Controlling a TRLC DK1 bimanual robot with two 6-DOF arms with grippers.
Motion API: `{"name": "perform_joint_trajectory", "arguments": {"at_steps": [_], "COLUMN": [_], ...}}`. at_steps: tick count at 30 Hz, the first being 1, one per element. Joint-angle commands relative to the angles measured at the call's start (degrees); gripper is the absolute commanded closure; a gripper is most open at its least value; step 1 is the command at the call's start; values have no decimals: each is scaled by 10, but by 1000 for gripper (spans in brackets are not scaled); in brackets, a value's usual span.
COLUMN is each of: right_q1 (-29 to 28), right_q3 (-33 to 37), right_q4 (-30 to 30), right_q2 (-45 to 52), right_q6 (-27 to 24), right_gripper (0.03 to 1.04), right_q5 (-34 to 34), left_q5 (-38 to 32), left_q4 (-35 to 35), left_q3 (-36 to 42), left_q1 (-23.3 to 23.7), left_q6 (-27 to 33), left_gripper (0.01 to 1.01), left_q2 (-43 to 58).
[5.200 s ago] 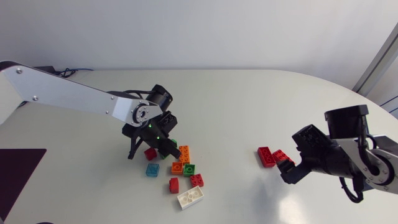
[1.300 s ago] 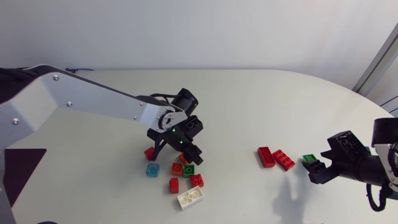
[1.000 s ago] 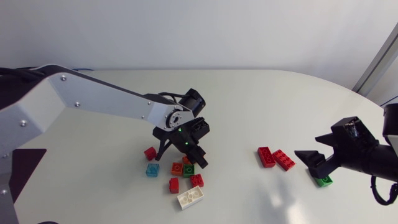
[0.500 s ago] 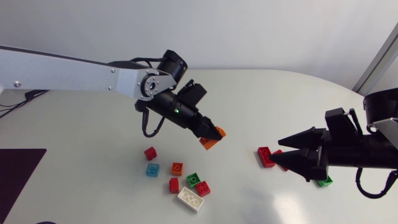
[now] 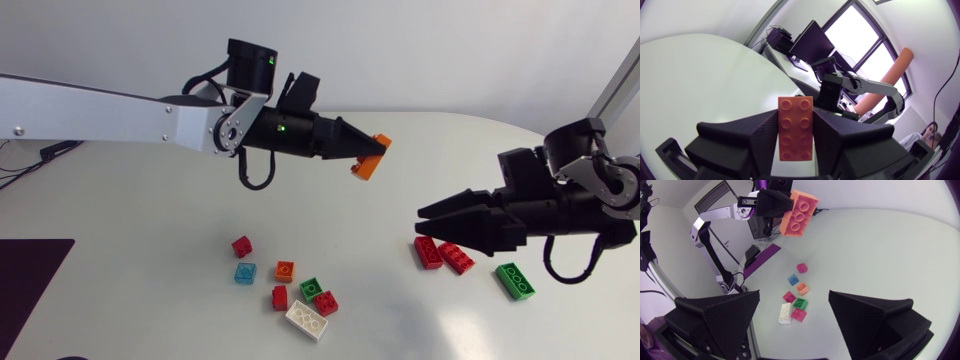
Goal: Sort duplo bricks by size, large to the right and small to the left
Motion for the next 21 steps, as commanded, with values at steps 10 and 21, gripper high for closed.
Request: {"name": "perform_joint_trajectory", "arguments": {"at_steps": [10, 21], "right_q1": [57, 94], "right_q3": [48, 48], "right_q4": [156, 281], "right_q2": [35, 40], "right_q6": [188, 310], "right_gripper": [74, 298], "right_q5": [-43, -43], "left_q5": [41, 49], "left_q4": [89, 111], "left_q3": [-20, -25], "left_q1": [-34, -42], "left_q6": [-121, -135], "left_gripper": [1008, 1008], "left_q2": [10, 10]}}
